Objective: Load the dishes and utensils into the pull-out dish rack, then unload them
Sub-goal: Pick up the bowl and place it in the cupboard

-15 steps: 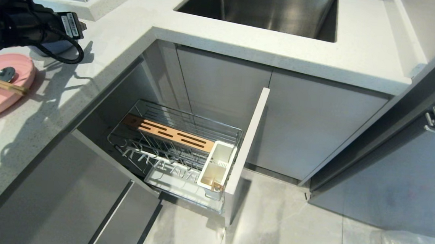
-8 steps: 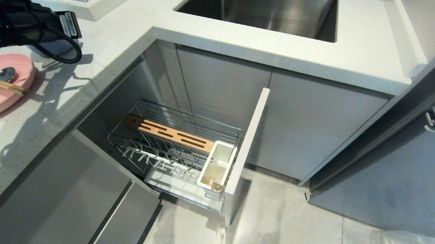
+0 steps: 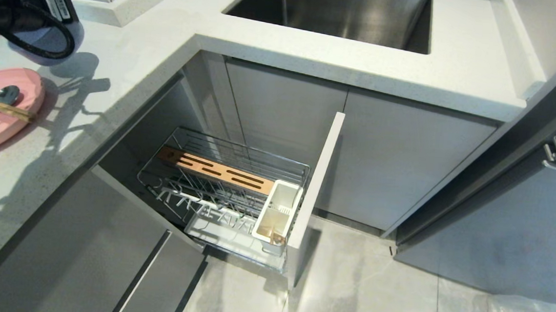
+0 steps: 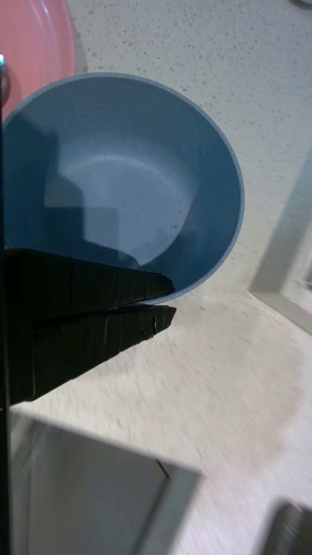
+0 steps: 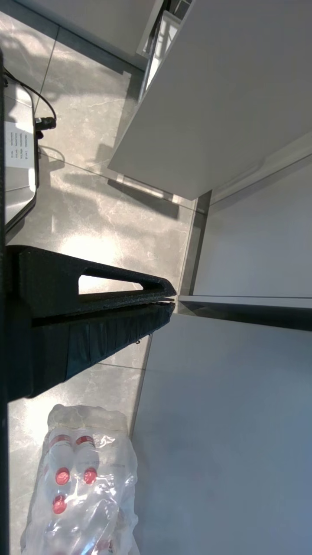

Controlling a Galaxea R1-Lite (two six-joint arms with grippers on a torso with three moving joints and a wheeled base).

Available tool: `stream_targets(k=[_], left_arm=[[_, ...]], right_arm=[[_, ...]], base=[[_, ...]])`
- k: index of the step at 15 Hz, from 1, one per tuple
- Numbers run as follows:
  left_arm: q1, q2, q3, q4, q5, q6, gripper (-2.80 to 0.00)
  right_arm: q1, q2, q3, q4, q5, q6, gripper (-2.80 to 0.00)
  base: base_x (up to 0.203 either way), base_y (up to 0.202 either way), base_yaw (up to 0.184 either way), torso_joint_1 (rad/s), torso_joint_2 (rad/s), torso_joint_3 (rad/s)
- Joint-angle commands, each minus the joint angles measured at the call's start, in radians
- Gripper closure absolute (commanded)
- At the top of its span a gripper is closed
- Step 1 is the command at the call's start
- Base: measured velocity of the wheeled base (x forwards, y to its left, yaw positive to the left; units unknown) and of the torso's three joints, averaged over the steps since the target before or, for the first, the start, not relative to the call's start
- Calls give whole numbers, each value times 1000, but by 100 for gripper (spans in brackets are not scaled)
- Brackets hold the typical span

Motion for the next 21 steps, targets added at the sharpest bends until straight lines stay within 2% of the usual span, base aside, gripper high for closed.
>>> stream_targets(k=[1, 2, 4, 6, 8, 10, 12, 15, 17, 19, 21], left_arm=[[-12, -77, 5, -3, 0, -48, 0], [-26, -106, 10, -9, -1, -83, 0], [-102, -169, 28, -20, 0, -165, 0], [-224, -225, 48, -23, 9, -246, 0], [-353, -275, 78, -16, 56, -308, 0], [-472, -352, 173, -32, 100, -355, 0], [-564, -406, 318, -170, 109, -390, 0], [-642, -432, 637, -575, 114, -386, 0], [-667, -408, 813, -759, 152, -378, 0], [-698, -384, 859, -827, 242, -372, 0], [-745, -360, 889, -829, 281, -357, 0]], right_arm=[[0, 2, 0, 0, 0, 0, 0], [0, 2, 0, 0, 0, 0, 0], [0, 2, 0, 0, 0, 0, 0], [0, 2, 0, 0, 0, 0, 0], [0, 2, 0, 0, 0, 0, 0], [0, 2, 0, 0, 0, 0, 0], [0, 2, 0, 0, 0, 0, 0], [0, 2, 0, 0, 0, 0, 0], [0, 2, 0, 0, 0, 0, 0], [0, 2, 0, 0, 0, 0, 0], [0, 2, 0, 0, 0, 0, 0]], base=[[0, 0, 0, 0, 0, 0], [0, 0, 0, 0, 0, 0], [0, 0, 0, 0, 0, 0], [0, 0, 0, 0, 0, 0], [0, 0, 0, 0, 0, 0], [0, 0, 0, 0, 0, 0], [0, 0, 0, 0, 0, 0], [0, 0, 0, 0, 0, 0], [0, 0, 0, 0, 0, 0], [0, 0, 0, 0, 0, 0], [0, 0, 0, 0, 0, 0]])
